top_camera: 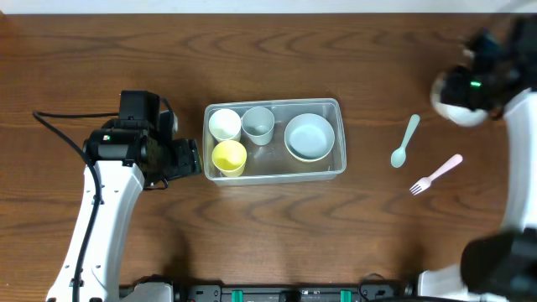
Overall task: Pack container
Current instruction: 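Stack the white bowl onto the bowls in the box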
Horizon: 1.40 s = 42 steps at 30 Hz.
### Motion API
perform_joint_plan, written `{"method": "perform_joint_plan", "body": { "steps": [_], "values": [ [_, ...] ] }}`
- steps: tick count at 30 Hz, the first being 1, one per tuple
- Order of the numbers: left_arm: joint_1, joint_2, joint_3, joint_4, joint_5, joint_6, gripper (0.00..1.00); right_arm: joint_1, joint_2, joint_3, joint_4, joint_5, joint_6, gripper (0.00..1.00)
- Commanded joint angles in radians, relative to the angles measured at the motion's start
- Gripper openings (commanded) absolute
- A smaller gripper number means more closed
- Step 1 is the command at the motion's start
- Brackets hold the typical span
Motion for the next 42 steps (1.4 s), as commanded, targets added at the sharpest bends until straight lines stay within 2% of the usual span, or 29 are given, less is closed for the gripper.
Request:
{"method": "perform_joint_plan", "body": {
  "steps": [1, 7, 10, 19, 25, 26, 27, 29, 33, 36, 42],
  "values": [
    [0.0, -0.009, -0.002, -0.006, 0.002, 0.013, 0.75, 0.207, -0.028, 0.0, -0.018, 0.035, -0.112, 0.01],
    [0.0, -0.009, -0.002, -0.005, 0.002, 0.013, 0.75, 0.517, 0.023, -0.009, -0.007, 0.192, -0.111, 0.03],
    [0.0, -0.009, -0.002, -0.005, 0.002, 0.013, 0.75, 0.591, 0.075, -0.011, 0.007, 0.192, -0.103, 0.03],
    [0.0, -0.009, -0.002, -0.006, 0.002, 0.013, 0.75, 0.672, 0.261, -0.011, 0.007, 0.185, -0.082, 0.03],
    [0.0, -0.009, -0.002, -0.006, 0.002, 0.013, 0.75, 0.688, 0.303, -0.011, 0.01, 0.184, -0.082, 0.04],
    [0.0, -0.009, -0.002, -0.005, 0.002, 0.013, 0.75, 0.688, 0.303, -0.011, 0.012, 0.185, -0.082, 0.06],
    [0.0, -0.009, -0.002, -0.005, 0.002, 0.013, 0.75, 0.689, 0.303, -0.011, 0.014, 0.185, -0.082, 0.15],
    [0.0, -0.009, -0.002, -0.005, 0.002, 0.013, 0.75, 0.689, 0.303, -0.011, 0.014, 0.185, -0.082, 0.51],
    [0.0, -0.009, -0.002, -0.006, 0.002, 0.013, 0.75, 0.682, 0.301, -0.01, 0.016, 0.192, -0.068, 0.54],
    [0.0, -0.009, -0.002, -0.006, 0.002, 0.013, 0.75, 0.662, 0.291, -0.008, 0.027, 0.208, 0.006, 0.53],
    [0.0, -0.009, -0.002, -0.012, 0.002, 0.013, 0.75, 0.561, 0.185, 0.011, -0.003, 0.523, 0.415, 0.57]
  ]
}}
